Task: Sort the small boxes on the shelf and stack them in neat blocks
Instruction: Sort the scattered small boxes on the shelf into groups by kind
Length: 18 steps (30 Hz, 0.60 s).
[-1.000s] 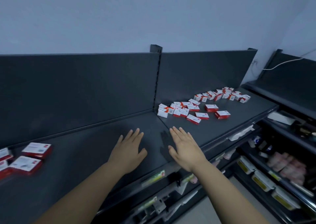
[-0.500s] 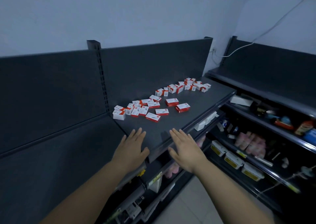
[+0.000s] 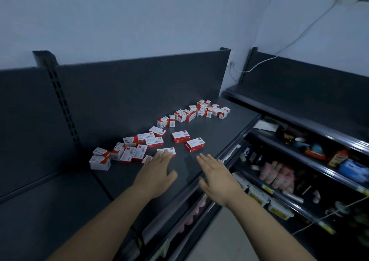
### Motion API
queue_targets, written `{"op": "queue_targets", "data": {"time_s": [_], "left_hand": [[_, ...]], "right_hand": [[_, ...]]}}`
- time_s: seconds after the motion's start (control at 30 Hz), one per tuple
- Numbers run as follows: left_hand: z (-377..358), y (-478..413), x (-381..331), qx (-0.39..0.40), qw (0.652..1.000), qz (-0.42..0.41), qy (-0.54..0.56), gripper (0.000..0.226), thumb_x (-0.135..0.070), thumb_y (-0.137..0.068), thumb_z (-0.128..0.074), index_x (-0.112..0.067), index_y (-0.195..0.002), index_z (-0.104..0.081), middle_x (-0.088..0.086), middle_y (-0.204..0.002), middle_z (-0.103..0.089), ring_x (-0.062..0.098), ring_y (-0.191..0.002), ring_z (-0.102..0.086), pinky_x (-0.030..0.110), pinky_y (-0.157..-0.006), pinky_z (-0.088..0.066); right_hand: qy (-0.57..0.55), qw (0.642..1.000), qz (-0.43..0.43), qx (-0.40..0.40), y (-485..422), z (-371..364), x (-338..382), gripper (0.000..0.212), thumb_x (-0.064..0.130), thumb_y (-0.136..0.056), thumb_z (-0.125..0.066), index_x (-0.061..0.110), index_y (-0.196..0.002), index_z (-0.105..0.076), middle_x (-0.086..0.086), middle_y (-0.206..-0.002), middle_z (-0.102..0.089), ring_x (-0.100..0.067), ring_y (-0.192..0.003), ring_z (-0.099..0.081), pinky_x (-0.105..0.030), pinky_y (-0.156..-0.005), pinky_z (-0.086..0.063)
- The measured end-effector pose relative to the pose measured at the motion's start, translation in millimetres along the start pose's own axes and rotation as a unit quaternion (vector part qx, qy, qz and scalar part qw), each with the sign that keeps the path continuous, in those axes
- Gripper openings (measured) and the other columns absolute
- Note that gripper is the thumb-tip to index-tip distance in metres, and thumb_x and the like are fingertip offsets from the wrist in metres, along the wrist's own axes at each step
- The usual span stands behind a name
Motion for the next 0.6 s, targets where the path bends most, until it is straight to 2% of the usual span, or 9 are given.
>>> {"op": "queue_targets", "data": {"time_s": [0.3,0.6], "left_hand": [[-1.7,-58.3,-4.0,0.020,1.000,0.002,-0.022,0.068,-0.039,-0.097,-0.038,-0.023,-0.156,-0.008,-0.004,-0.164,-0.001,0.015,-0.150,0.001,0.038,-0.121,-0.001],[-5.6,-98.8,7.1,0.013,0.998,0.057,-0.023,0.070,-0.039,-0.098,-0.042,-0.024,-0.156,-0.005,-0.003,-0.164,0.000,0.015,-0.150,0.002,0.037,-0.122,-0.004]], "right_hand": [[-0.031,0.999,-0.023,0.010,-41.6,-5.4,-42.4,0.069,0.029,-0.099,-0.039,0.019,-0.157,-0.004,0.002,-0.165,-0.003,-0.016,-0.152,0.000,-0.034,-0.123,0.002],[-0.057,0.997,0.032,0.030,-113.3,-17.0,-66.5,0.070,0.027,-0.099,-0.042,0.018,-0.157,-0.005,0.001,-0.165,-0.003,-0.016,-0.151,0.000,-0.033,-0.121,0.002]]}}
Point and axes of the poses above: each hand's wrist, its own y-axis away from the middle knuckle, its own z-axis out of the back of the hand, x = y × z, the point moved 8 cm from there along -y, towards the middle knuckle
